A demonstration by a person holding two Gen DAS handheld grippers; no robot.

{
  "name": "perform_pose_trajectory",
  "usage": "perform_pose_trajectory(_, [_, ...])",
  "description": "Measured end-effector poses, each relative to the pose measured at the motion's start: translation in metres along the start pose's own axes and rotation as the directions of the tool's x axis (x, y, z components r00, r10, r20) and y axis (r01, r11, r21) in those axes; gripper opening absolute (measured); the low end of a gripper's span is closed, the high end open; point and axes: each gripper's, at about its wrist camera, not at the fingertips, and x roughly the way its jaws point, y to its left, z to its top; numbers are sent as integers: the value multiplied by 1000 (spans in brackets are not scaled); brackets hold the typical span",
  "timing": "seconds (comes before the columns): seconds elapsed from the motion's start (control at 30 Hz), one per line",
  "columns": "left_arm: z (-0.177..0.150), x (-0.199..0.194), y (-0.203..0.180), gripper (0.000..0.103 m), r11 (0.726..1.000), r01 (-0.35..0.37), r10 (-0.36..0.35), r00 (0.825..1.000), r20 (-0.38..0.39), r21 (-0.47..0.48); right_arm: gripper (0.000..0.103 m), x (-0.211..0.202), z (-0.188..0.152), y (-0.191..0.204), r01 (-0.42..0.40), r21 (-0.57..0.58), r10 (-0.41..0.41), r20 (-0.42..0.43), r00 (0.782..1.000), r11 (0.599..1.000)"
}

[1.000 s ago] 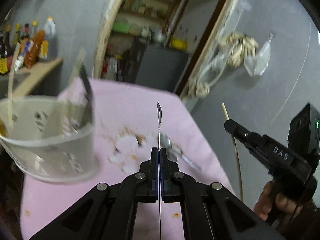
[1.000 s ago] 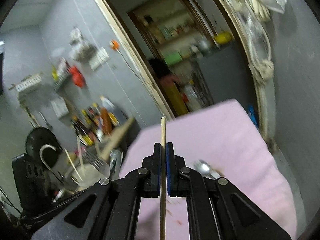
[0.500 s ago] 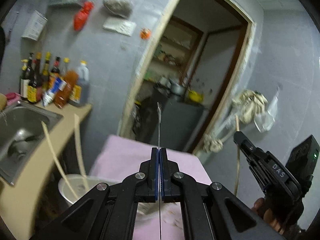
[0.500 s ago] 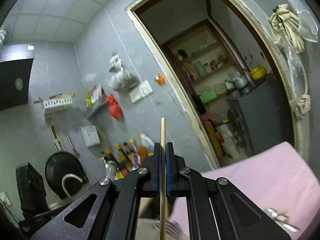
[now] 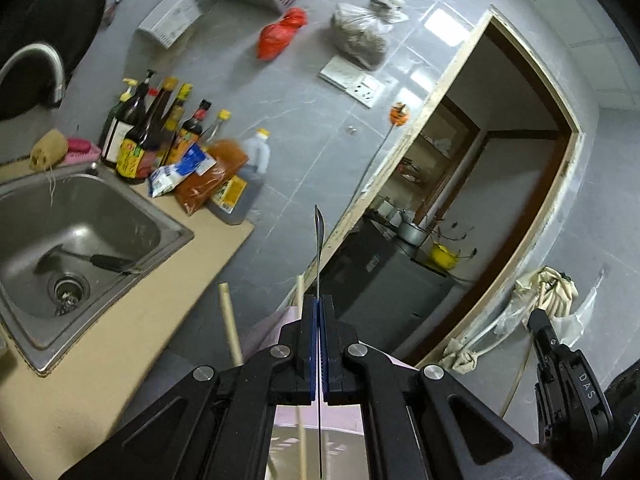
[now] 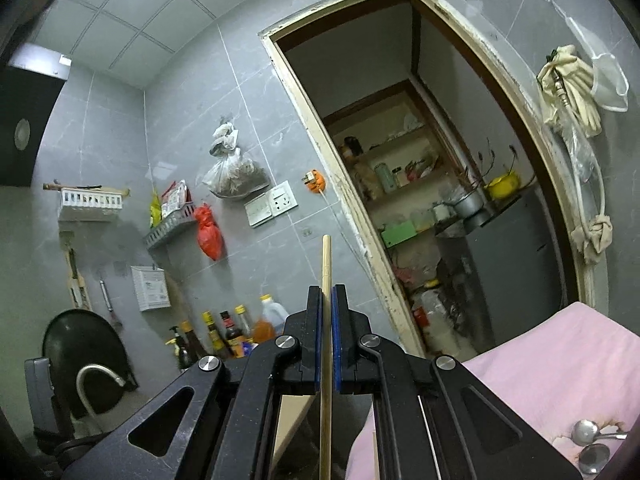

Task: Organize utensils
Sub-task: 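Carry the knife with the left tool while the right tool carries the chopstick, release both into the basket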

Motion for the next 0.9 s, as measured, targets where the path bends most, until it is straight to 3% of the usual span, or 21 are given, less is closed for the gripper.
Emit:
perform_pose_trajectory(0.13, [-7,7,8,2,1000,-4,4,1000,-9,-14,4,-3,-4,0,37,-14,-37,16,999,999])
perform_pose_trajectory(0.43, [-23,10,3,2,999,-2,4,1000,-30,47,4,4,-14,-7,92,-27,-92,1,996,995])
perform_pose_trajectory(0.73, [-26,14,8,2,999,5,-4,1000,-28,36,4,4,-27,-9,84,-63,-86,-28,996,994])
perform_pose_trajectory(0.9, [-32,14,1,2,997,11,-9,999,-32,78,4,2,-30,-16,86,-58,-89,-51,995,995])
